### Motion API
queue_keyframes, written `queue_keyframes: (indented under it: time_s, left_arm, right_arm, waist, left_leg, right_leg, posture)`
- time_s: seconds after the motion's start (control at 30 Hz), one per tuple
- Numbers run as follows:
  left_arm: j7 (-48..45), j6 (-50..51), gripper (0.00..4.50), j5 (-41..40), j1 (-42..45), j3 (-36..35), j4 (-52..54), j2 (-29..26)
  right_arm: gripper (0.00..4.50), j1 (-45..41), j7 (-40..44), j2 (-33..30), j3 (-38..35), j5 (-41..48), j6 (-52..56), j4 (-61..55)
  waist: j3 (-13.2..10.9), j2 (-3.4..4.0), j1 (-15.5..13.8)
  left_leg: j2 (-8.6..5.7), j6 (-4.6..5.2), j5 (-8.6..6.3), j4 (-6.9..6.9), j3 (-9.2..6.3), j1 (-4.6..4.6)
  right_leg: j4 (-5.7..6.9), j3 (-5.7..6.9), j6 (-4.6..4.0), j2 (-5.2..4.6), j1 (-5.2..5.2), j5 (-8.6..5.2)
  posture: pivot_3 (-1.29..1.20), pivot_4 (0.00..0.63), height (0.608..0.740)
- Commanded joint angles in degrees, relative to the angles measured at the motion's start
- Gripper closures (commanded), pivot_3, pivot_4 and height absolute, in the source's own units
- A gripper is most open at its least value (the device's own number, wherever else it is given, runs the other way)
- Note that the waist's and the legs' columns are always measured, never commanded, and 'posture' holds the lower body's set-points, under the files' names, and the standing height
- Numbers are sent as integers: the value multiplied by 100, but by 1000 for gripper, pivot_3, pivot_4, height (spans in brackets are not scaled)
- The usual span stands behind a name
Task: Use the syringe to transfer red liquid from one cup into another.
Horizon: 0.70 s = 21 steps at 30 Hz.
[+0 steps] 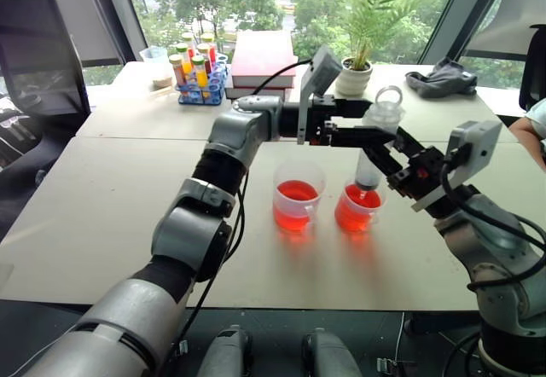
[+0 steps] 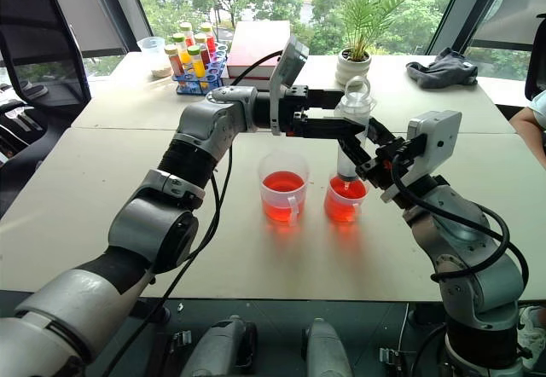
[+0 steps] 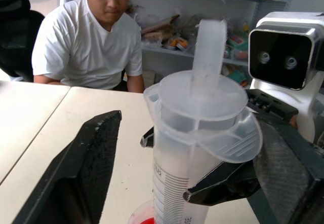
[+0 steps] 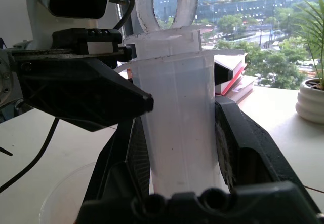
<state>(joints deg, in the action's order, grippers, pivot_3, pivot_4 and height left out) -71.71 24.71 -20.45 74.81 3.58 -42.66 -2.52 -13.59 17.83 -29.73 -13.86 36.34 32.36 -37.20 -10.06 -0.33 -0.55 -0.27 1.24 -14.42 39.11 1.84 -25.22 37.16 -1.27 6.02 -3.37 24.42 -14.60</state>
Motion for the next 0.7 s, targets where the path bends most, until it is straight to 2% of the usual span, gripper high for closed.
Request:
queue_keyframes:
  time_s: [0.03, 0.2, 0.4, 0.57, 0.7]
  left_arm:
    - [177, -80, 21, -60, 269, -224, 32, -103]
    - [196, 89, 21, -178, 204, -364, 188, -338]
    - [97, 580, 21, -353, -301, -297, 1179, -808]
    - [285, 1331, 21, -726, -939, -477, 2401, -1417]
    - [497, 1811, 21, -969, -1529, -558, 3259, -1825]
  right_arm:
    - [3120, 35, 31, 46, 99, -33, -139, -281]
    - [3120, 37, 22, 51, 93, -80, -121, -195]
    - [3120, -364, -150, 2, -162, 172, 96, -65]
    - [3120, -1415, -724, -528, -906, 1277, 1274, 359]
    - [3120, -2287, -1692, -1228, -1597, 2191, 2868, 1280]
  waist:
    - [0, 0, -1]
    - [0, 0, -3]
    - [0, 1, 57]
    - [0, 2, 112]
    - [0, 2, 97]
  left_leg:
    - [0, 0, 0, 0, 0, 0]
    - [0, 0, 0, 0, 0, 0]
    - [2, 0, 0, -1, -1, 1]
    - [2, -1, 1, 2, -3, 4]
    - [2, -1, 0, -1, -11, 0]
  right_leg:
    - [0, 0, 0, 0, 0, 0]
    - [0, 0, 0, -1, 0, 0]
    - [4, -1, 0, 0, 1, 0]
    - [13, 0, -1, -8, 0, 1]
    - [9, 7, -1, -19, 0, 1]
  posture:
    - [0, 150, 740]
    - [0, 150, 740]
    - [0, 150, 740]
    - [0, 150, 740]
    - [0, 150, 740]
